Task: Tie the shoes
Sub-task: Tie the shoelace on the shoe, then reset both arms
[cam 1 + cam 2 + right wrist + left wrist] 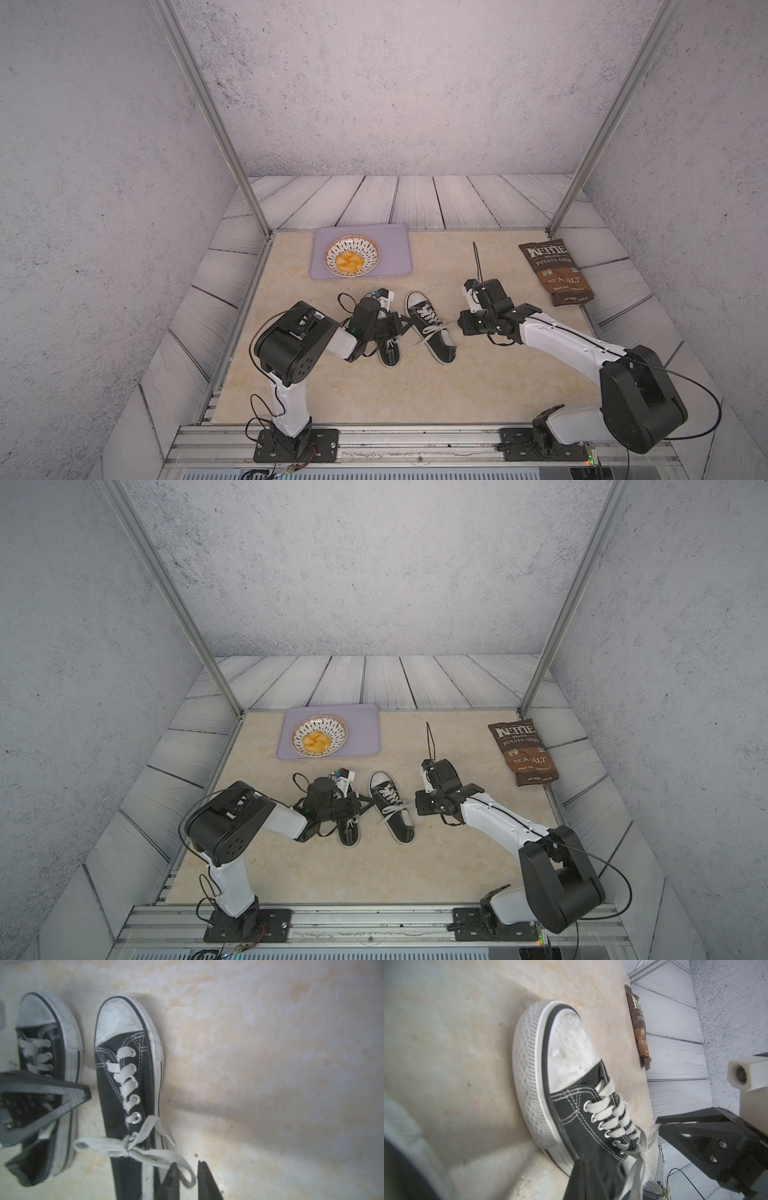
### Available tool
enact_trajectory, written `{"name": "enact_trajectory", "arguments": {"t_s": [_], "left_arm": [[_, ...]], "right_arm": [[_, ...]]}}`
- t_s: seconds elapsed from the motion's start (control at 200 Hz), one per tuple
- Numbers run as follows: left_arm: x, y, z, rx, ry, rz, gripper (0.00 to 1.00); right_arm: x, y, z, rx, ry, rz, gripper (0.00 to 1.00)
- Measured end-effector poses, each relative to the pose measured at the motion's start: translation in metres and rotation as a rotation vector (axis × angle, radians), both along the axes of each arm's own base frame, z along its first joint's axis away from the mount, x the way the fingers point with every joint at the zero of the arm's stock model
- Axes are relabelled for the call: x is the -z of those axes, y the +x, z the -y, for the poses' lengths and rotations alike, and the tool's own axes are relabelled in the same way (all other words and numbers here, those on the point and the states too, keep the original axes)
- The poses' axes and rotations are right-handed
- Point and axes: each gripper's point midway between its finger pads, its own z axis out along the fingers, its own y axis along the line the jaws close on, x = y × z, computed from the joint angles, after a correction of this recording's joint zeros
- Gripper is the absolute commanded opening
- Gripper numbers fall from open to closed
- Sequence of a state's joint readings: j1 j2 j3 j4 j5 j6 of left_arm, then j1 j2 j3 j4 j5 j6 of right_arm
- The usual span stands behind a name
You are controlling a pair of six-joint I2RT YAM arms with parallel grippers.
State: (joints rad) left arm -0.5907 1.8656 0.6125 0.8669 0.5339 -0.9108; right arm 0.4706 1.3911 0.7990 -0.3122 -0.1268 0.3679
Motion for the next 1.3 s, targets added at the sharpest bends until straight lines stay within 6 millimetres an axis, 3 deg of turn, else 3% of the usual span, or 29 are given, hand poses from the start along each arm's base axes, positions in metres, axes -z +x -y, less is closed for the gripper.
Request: {"name": "enact_trajectory", "arguments": {"t_s": [0.195, 0.29, 0.42, 0.465, 0.54, 0.636, 0.746, 0.836, 0.921, 1.011, 1.146, 1.301], "left_arm": [[-0.034, 0.006, 0.007, 0.066, 0.017, 0.101, 0.67], [-0.068, 0.010, 0.008, 0.093, 0.044, 0.197, 0.78], [-0.118, 0.017, -0.001, 0.085, 0.136, 0.357, 0.92], [-0.136, 0.022, -0.011, 0.053, 0.193, 0.422, 1.00], [-0.158, 0.031, -0.036, -0.033, 0.283, 0.499, 0.98], [-0.171, 0.052, -0.095, -0.206, 0.413, 0.542, 0.98], [-0.161, 0.076, -0.194, -0.474, 0.572, 0.492, 0.98], [-0.136, 0.076, -0.275, -0.679, 0.710, 0.406, 0.98], [-0.108, 0.065, -0.320, -0.781, 0.838, 0.347, 0.98], [-0.080, 0.057, -0.338, -0.791, 0.946, 0.326, 0.98], [-0.038, 0.058, -0.336, -0.702, 1.012, 0.331, 0.98], [-0.031, 0.079, -0.323, -0.654, 0.975, 0.467, 0.98]], "right_arm": [[-0.014, 0.006, -0.002, -0.010, 0.006, 0.041, 0.68], [-0.030, 0.009, 0.003, 0.005, 0.003, 0.097, 0.80], [-0.069, 0.021, 0.018, 0.074, 0.016, 0.240, 0.90], [-0.083, 0.028, 0.028, 0.116, 0.022, 0.292, 0.92], [-0.101, 0.040, 0.051, 0.202, 0.030, 0.364, 0.94], [-0.113, 0.054, 0.087, 0.330, 0.021, 0.435, 0.96], [-0.104, 0.063, 0.137, 0.500, -0.018, 0.478, 0.97], [-0.085, 0.060, 0.179, 0.645, -0.099, 0.482, 0.97], [-0.066, 0.057, 0.210, 0.751, -0.207, 0.484, 0.98], [-0.046, 0.058, 0.227, 0.796, -0.310, 0.483, 0.98], [-0.011, 0.063, 0.234, 0.765, -0.410, 0.466, 0.99], [-0.010, 0.078, 0.227, 0.682, -0.391, 0.528, 1.00]]}}
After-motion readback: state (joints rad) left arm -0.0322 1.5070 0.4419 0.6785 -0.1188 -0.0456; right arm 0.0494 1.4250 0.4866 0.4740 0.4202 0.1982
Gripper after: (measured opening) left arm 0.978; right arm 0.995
